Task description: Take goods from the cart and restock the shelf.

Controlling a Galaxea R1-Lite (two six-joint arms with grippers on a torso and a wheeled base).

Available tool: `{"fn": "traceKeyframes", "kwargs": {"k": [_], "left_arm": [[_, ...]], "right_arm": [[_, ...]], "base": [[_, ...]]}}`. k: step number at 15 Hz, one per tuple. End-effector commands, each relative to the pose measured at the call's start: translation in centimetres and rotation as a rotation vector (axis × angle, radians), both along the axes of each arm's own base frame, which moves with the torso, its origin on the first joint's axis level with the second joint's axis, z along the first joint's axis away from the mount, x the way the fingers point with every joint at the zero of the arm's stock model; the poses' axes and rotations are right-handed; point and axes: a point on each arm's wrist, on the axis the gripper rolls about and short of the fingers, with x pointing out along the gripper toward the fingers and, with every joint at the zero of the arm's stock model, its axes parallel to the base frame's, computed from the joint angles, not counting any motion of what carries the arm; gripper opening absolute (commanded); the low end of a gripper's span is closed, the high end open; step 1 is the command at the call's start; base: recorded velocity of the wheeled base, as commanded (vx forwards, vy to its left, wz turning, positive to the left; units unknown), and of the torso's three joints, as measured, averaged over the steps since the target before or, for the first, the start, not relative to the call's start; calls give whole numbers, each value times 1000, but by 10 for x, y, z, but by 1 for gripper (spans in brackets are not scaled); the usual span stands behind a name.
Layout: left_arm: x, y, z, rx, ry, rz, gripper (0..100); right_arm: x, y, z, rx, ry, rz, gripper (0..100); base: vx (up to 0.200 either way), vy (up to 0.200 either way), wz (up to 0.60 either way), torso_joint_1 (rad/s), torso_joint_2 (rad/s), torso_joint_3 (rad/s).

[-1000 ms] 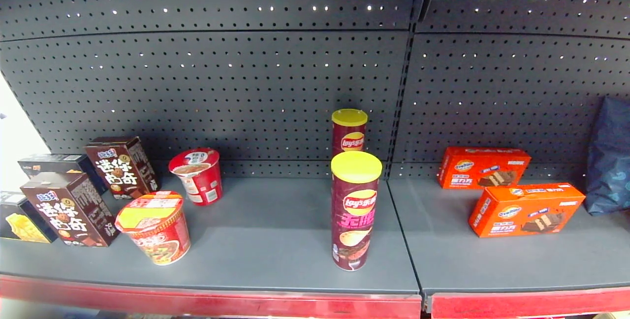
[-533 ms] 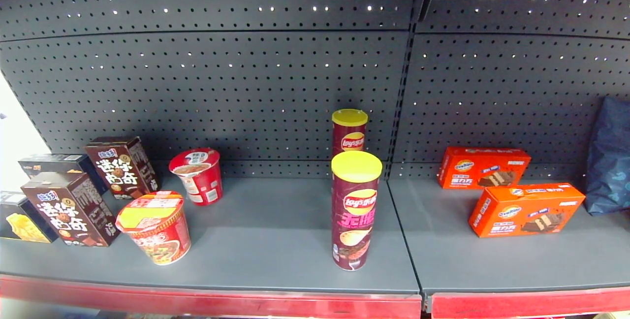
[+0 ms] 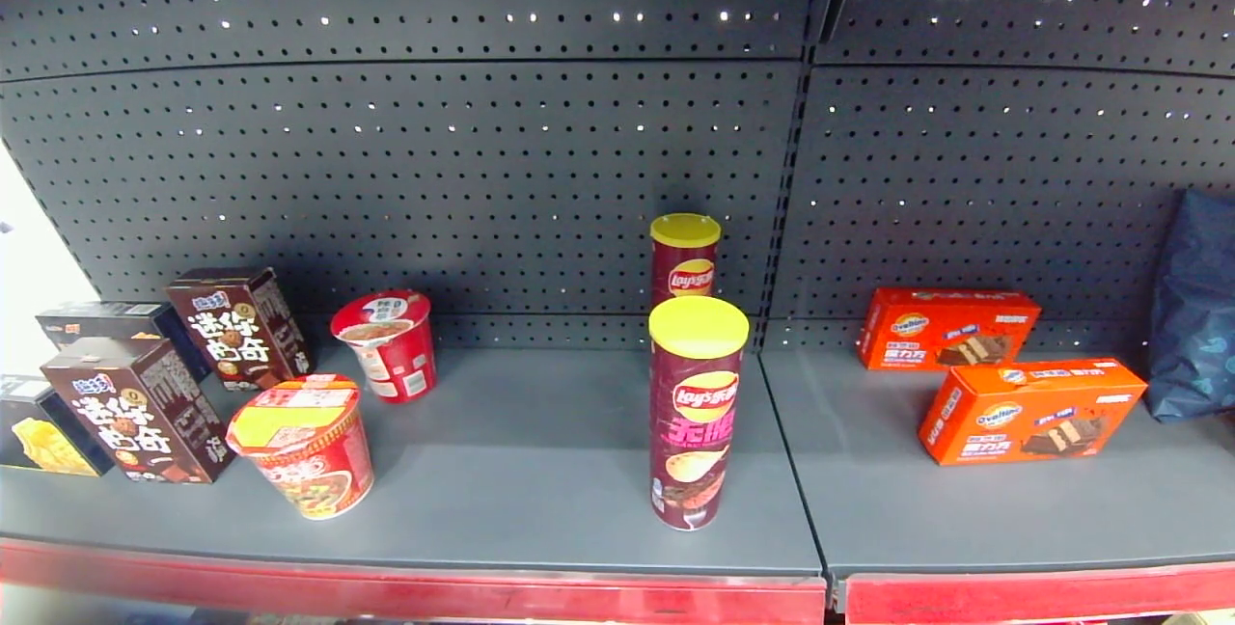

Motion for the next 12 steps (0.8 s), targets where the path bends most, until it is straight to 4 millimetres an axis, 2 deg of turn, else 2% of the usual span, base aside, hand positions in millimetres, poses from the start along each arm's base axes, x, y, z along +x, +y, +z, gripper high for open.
{"fn": "traceKeyframes", "kwargs": {"k": [1,9,11,12], "left_arm": [[0,0,0,4,1,-4,100],[0,0,0,61,-6,-10,100],[0,0,0,53,-7,-19,100],[0,0,0,48,-5,-19,100]], "right_arm": [[0,0,0,3,2,5,100],[0,0,0,-7,4,12,100],[0,0,0,-7,4,16,100],[0,0,0,-7,4,14,100]], "base": [[0,0,0,0,0,0],[0,0,0,0,0,0],[0,-200,0,5,7,2],[0,0,0,0,0,0]]}}
